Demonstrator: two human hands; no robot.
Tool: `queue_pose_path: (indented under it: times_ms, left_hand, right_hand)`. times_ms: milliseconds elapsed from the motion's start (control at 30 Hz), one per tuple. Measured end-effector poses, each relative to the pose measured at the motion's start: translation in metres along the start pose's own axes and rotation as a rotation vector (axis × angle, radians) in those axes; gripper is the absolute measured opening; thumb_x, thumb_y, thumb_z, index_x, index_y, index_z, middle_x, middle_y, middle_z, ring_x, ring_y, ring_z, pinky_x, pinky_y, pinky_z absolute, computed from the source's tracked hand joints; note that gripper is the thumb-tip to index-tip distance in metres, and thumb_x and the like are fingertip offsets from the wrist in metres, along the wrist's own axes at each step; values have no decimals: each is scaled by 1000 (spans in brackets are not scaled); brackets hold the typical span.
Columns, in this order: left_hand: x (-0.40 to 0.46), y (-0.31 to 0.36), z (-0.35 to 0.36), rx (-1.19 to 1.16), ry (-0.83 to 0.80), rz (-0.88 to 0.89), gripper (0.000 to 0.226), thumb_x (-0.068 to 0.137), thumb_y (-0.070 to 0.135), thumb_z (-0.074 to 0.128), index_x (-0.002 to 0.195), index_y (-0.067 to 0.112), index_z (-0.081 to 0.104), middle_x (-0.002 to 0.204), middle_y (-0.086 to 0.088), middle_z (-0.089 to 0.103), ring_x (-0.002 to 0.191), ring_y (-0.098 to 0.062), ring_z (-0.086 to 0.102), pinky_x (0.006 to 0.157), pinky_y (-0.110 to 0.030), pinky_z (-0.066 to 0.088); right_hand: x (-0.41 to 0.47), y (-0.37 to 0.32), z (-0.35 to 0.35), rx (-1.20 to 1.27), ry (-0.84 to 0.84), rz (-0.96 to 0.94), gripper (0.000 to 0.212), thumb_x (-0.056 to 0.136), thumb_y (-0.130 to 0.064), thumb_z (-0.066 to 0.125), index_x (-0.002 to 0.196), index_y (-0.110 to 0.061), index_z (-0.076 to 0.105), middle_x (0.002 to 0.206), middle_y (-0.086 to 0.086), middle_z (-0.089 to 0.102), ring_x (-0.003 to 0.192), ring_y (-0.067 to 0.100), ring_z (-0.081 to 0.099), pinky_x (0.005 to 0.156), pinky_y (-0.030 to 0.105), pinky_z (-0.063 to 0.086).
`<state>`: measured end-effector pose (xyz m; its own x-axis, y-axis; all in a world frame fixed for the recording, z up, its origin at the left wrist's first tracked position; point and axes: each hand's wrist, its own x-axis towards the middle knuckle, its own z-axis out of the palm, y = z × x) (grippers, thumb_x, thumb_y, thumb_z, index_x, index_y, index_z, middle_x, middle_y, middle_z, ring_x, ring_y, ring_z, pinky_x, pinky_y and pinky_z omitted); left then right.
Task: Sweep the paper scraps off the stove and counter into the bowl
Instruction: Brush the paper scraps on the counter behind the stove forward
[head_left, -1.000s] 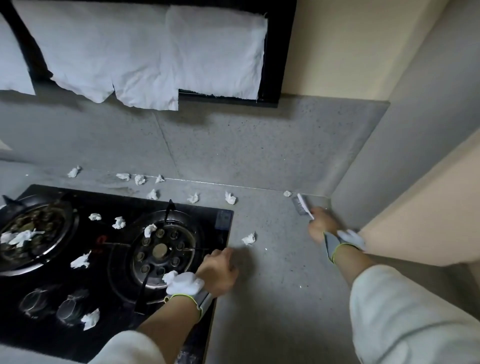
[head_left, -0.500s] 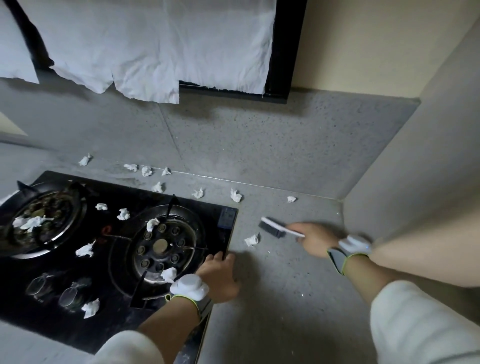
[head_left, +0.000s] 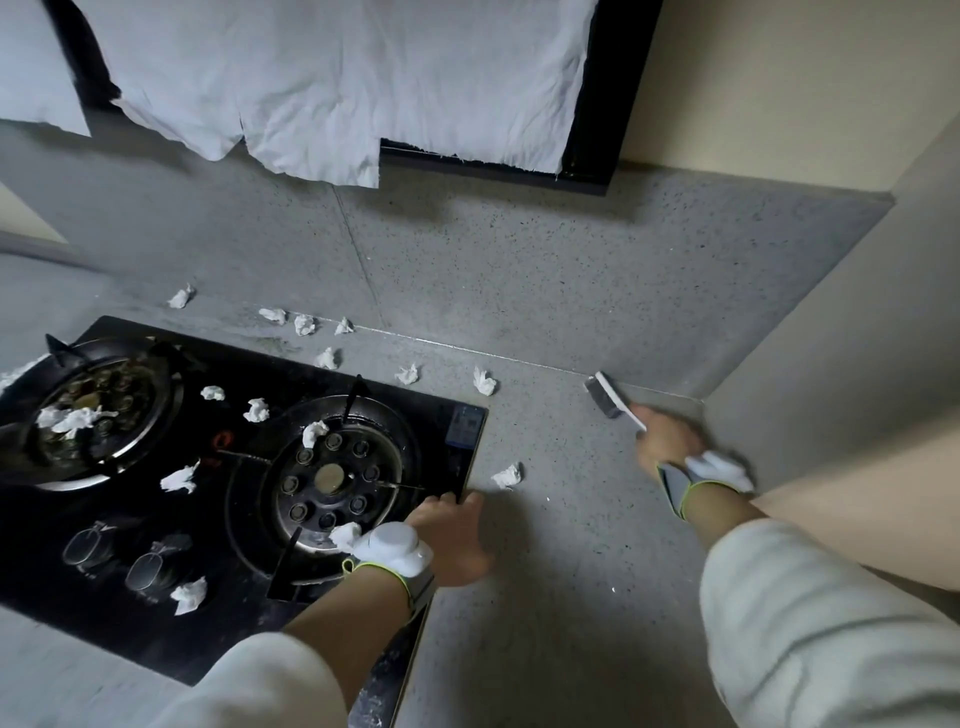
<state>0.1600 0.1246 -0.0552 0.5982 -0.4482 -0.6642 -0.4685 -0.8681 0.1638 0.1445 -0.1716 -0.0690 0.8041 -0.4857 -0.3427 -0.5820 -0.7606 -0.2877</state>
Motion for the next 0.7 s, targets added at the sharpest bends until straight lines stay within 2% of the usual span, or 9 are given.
queue_pose_path:
  times_ms: [67,133,233,300,367,433,500,600,700]
  left_hand:
    - [2,2,-7,-2,-14,6,79,86,52,53,152,21,22,137,-17,50,124,-38,52,97,-43,50]
    - [3,3,-12,-5,-11,12,79,86,50,54,153,24,20,132,-17,53,120,-38,56,91,-41,51]
    - [4,4,-20,-14,-14,18,77,86,48,54,152,27,20,126,-13,59,115,-34,60,88,-38,53]
    - [6,2,-23,-18,-23,30,76,87,48,53,152,27,20,122,-10,63,111,-31,63,87,-37,55]
    - [5,2,-24,-21,-28,38,77,88,49,53,153,28,19,121,-9,65,110,-31,64,88,-36,55]
    - [4,2,-23,-15,-26,43,77,88,49,52,153,27,19,122,-10,65,110,-31,64,89,-37,56]
    - [5,2,-21,-17,-25,32,76,88,49,53,153,25,20,123,-11,64,111,-32,63,90,-39,57]
    - [3,4,-8,13,20,2,79,85,53,54,151,21,25,131,-13,57,117,-35,59,93,-42,55]
    - [-5,9,15,20,111,-66,80,83,55,57,149,22,28,142,-13,47,117,-39,59,90,-41,52]
  right_hand:
    - [-8,-2,2,35,-85,-90,43,95,-9,46,134,-24,54,121,16,65,104,33,62,77,29,44]
    - [-22,1,5,25,-214,-209,44,94,-12,48,129,-37,57,111,8,68,92,27,65,73,30,49]
    - [-36,11,10,61,-288,-270,46,90,-17,53,121,-51,57,105,-5,70,89,21,66,81,38,55]
    - [-31,15,9,212,-227,-217,44,90,-13,56,123,-41,61,108,-2,71,92,23,67,83,39,53]
    - [-20,17,4,314,-130,-151,42,89,-9,58,124,-32,62,105,2,72,90,24,66,77,35,52]
    - [-10,11,1,330,-48,-104,40,89,-8,56,123,-28,64,107,7,71,92,28,65,78,33,50]
    - [-6,-3,1,262,-49,-93,37,91,-9,51,121,-27,64,110,12,70,94,29,63,76,30,47]
    - [-15,-27,10,141,-227,-155,39,95,-12,48,124,-34,62,107,10,69,78,24,58,64,25,40]
    - [-35,-33,24,59,-377,-269,49,95,-14,49,121,-55,55,93,-2,69,67,16,59,55,24,43]
